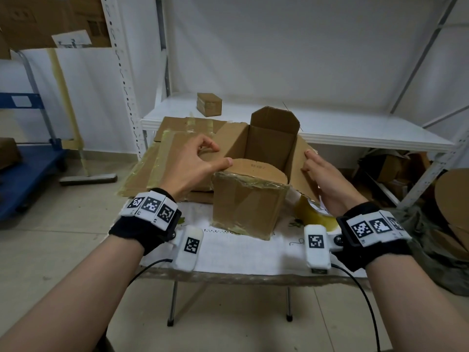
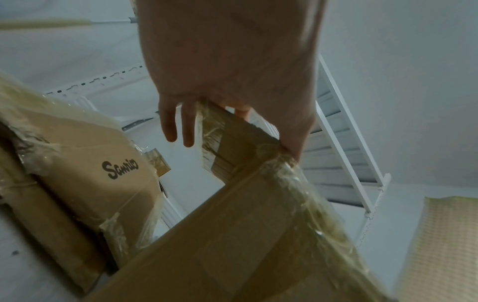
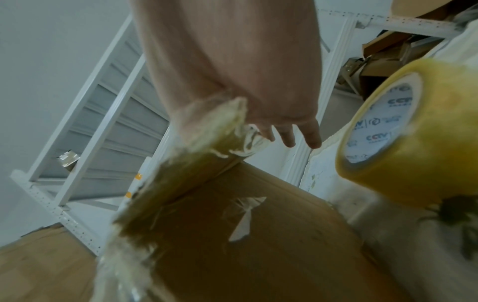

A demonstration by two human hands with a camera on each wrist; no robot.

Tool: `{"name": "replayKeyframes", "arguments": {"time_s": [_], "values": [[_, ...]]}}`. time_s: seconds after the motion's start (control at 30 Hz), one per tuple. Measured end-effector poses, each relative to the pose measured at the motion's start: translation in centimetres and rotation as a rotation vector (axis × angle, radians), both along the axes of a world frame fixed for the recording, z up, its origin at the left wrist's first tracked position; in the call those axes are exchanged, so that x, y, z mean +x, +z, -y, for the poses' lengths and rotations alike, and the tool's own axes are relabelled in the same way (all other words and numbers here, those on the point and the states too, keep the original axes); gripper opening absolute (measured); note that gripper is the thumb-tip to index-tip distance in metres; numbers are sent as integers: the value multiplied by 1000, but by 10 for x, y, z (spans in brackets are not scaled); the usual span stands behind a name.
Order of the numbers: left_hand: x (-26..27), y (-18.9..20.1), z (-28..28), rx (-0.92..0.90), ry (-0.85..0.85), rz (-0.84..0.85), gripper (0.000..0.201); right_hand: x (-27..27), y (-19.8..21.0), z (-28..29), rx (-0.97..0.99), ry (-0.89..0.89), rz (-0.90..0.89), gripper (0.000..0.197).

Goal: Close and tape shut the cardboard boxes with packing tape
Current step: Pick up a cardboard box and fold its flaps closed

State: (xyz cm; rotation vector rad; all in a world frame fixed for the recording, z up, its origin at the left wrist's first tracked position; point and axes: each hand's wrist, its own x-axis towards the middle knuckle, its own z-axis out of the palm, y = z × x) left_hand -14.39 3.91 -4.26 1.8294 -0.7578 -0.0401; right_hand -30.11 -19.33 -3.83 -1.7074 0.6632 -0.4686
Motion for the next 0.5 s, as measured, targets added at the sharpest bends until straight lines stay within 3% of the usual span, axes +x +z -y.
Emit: {"name": "replayKeyframes", "arguments": {"time_s": [0.17, 0.3, 0.43, 0.5], "values": [[-1, 4, -2, 27, -15, 27, 42, -2, 5, -1, -69, 56, -86, 78], [-2, 4, -2, 39, -18, 14, 42, -1, 15, 3, -248, 91, -187, 66], [-1, 4, -3, 38, -14, 10, 42, 2, 22, 10, -303, 155, -283, 52], [0, 3, -4, 38, -14, 9, 42, 3, 25, 13, -378, 140, -323, 72]]}}
